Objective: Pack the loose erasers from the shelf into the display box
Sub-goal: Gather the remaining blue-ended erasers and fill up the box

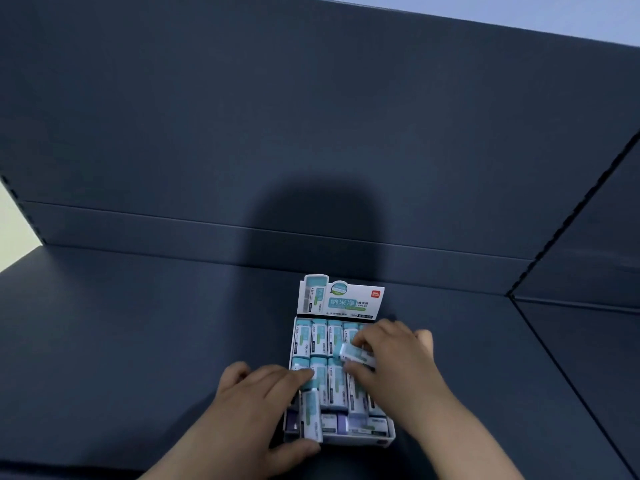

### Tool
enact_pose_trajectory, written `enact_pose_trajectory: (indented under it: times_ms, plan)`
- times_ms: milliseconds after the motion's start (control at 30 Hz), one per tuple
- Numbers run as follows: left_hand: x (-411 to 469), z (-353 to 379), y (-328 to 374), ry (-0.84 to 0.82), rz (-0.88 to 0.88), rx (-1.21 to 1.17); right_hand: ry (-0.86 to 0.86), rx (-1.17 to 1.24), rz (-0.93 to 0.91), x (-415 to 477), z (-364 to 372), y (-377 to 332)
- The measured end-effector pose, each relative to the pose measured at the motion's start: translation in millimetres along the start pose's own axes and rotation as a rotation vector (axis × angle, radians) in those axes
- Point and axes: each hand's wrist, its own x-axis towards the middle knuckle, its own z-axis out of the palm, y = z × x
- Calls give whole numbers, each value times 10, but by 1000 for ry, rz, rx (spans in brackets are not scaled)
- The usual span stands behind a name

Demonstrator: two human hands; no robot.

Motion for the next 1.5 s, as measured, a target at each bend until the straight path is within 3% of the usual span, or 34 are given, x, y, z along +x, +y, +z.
enact_pose_trajectory:
  times_ms: [133, 267, 367, 533, 700, 900, 1200, 1500]
  plan:
    - [21, -21, -25, 8, -6, -13, 53, 87, -31, -16, 21, 4]
    - [-38, -89, -92, 21, 17, -73, -156, 93, -172, -182, 27, 84]
    - [-57, -132, -104, -80, 82, 4, -99, 33, -197, -182, 41, 49]
    - [-47, -107, -119, -59, 180, -37, -62, 40, -169, -178, 64, -12]
    - [-26, -58, -157, -123, 106, 15, -92, 81, -164, -210, 93, -39]
    - [-16, -62, -105, -84, 77, -35, -78, 75, -234, -135, 119, -219]
    - [-68, -15, -155, -252, -110, -243, -107, 75, -92, -220, 28, 143]
    - [-71, -21, -134, -222, -161, -275, -43, 49, -49, -300, 68, 257]
